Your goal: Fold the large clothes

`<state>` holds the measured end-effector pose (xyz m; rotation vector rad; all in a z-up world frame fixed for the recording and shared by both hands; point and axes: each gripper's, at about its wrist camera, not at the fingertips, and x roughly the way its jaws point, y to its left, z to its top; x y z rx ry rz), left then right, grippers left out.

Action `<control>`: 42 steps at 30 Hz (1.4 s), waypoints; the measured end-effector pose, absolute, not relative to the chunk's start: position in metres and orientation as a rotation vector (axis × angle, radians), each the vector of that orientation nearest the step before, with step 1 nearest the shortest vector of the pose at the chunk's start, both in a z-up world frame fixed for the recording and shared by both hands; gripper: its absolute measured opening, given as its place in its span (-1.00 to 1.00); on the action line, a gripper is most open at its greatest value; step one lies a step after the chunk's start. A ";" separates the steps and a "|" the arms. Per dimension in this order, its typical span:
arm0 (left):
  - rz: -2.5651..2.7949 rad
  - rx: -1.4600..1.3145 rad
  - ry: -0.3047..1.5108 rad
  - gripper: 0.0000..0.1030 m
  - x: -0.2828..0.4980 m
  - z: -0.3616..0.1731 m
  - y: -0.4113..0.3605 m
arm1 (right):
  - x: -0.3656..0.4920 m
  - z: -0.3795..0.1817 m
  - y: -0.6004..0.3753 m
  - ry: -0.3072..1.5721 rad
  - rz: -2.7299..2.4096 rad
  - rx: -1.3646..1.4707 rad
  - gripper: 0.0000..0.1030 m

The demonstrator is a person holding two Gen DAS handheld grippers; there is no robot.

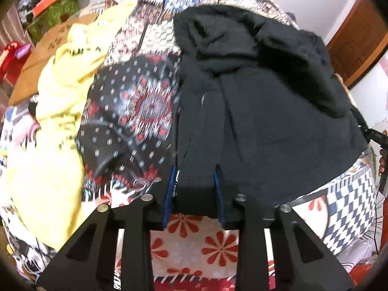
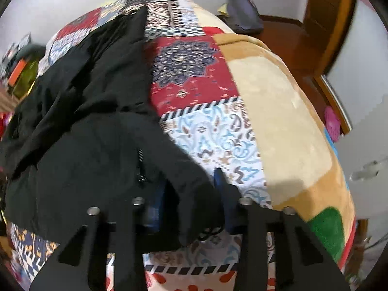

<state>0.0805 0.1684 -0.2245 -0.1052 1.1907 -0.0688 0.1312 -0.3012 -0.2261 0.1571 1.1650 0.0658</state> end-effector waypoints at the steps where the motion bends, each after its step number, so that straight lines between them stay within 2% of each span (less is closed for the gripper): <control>1: -0.067 -0.097 1.171 -0.46 0.083 -0.217 0.168 | 0.130 -0.222 -0.297 1.169 0.079 0.128 -0.66; 5: -0.087 -0.115 1.098 -0.47 0.097 -0.186 0.171 | 0.126 -0.201 -0.286 1.157 0.121 0.033 -0.75; 11: -0.105 -0.182 0.995 -0.51 0.137 -0.143 0.180 | 0.142 -0.149 -0.285 1.072 0.177 0.077 -0.78; 16: -0.103 -0.212 0.929 -0.52 0.187 -0.114 0.181 | 0.188 -0.108 -0.275 0.978 0.204 0.102 -0.79; 22: -0.038 -0.228 0.888 -0.52 0.254 -0.103 0.188 | 0.266 -0.089 -0.260 0.919 0.197 0.105 -0.79; 28: 0.066 -0.220 0.913 -0.53 0.333 -0.135 0.209 | 0.344 -0.125 -0.249 0.974 0.153 0.122 -0.79; 33: 0.146 -0.167 0.995 -0.53 0.393 -0.194 0.217 | 0.400 -0.182 -0.242 1.081 0.128 0.189 -0.79; 37: 0.196 -0.141 1.052 -0.53 0.424 -0.238 0.223 | 0.423 -0.225 -0.233 1.156 0.118 0.197 -0.79; 42: 0.197 -0.108 1.142 -0.53 0.442 -0.289 0.217 | 0.422 -0.238 -0.231 1.151 0.131 0.185 -0.76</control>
